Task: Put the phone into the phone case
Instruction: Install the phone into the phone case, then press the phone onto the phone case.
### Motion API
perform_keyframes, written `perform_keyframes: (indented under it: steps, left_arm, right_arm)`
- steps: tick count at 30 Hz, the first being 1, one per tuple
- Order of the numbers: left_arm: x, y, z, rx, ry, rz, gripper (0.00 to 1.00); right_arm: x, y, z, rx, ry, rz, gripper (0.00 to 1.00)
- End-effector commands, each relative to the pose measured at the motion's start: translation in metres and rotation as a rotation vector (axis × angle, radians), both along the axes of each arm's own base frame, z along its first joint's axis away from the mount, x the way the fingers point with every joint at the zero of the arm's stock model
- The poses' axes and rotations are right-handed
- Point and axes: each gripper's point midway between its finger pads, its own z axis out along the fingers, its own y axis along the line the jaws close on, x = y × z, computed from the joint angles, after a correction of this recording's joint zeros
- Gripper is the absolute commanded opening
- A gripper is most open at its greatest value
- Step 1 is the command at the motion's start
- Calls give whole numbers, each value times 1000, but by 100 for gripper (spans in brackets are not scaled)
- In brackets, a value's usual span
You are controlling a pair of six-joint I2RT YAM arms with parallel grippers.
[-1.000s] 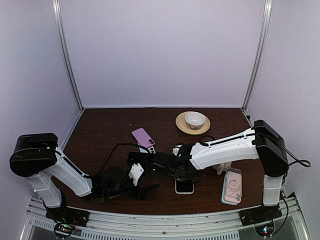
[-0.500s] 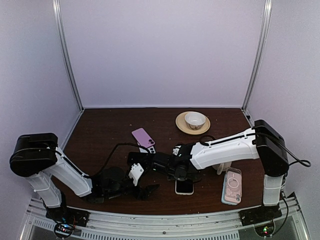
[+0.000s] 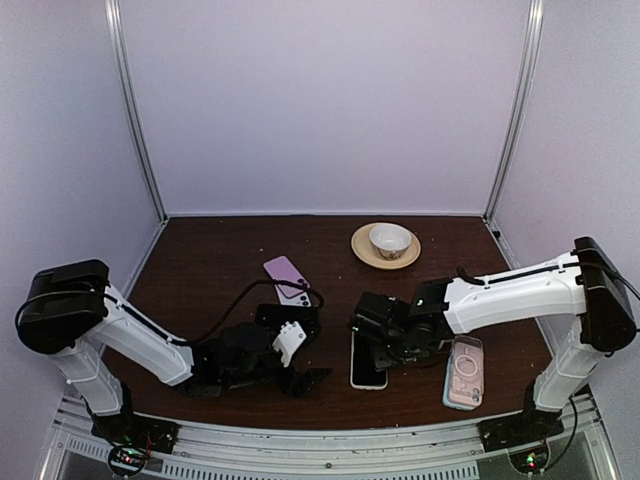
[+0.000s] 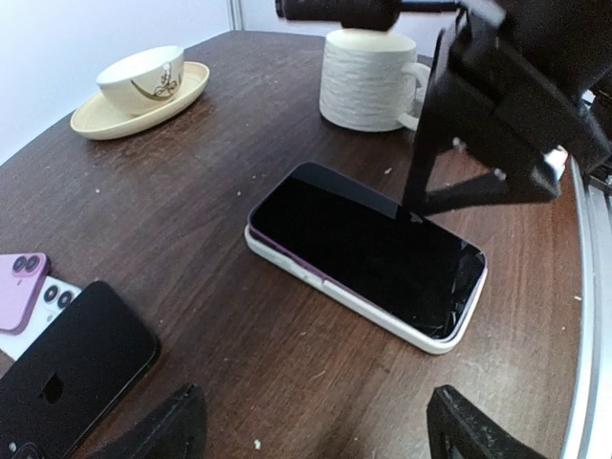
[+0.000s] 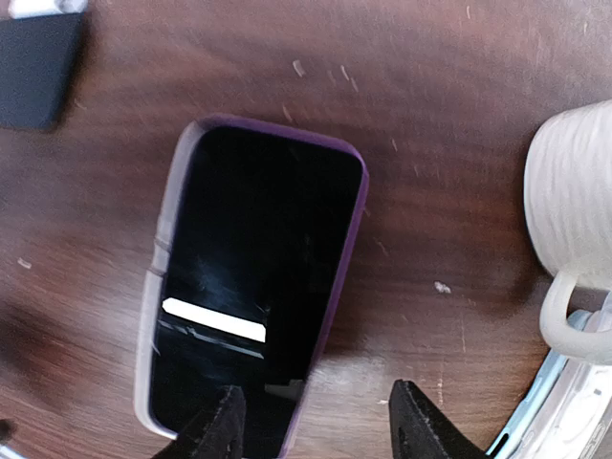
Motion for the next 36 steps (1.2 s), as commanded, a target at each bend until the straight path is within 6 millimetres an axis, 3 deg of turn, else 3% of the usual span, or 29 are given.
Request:
perform_keyframes:
  steps: [1,4,8,12,16,19,22,24,26,29,36]
  left_arm:
    - [-7,-14,-6,36,11,-70,81]
    - [-9,-22,-10,46,26,-90,79]
    - [-6,-22,-13,10,52,-59,79]
    - [-6,-15,-11,-51,50,-38,79]
    - [-5,-17,-13,-41,55,-35,79]
    - [-5,-17,-12,-45,57,-34,79]
    - [-4,-15,-8,-53,57,-23,80]
    - [-2,-15,-6,-46,57,-14,80]
    - [4,-16,-7,-18,82,12,80]
    - [20,-16,-12,28,165,67,77]
    - [47,-21,-9,77,317,137,68]
  right_arm:
    - [-14,11,-24,117,93,33,50]
    - [-16,7,-39,120,106,29,40]
    - [-20,-5,-60,36,127,45,13]
    - [-30,-11,-77,-26,163,69,10]
    - [-36,-10,-79,-69,168,92,9]
    - [-36,-12,-71,-126,157,114,9]
    - [-29,-15,-46,-164,116,139,13]
    - [-18,-9,-23,-144,54,163,20]
    - [-6,-6,-11,-119,21,159,36]
    - [13,-6,-10,-58,28,117,47]
    - [47,5,-14,119,48,85,46]
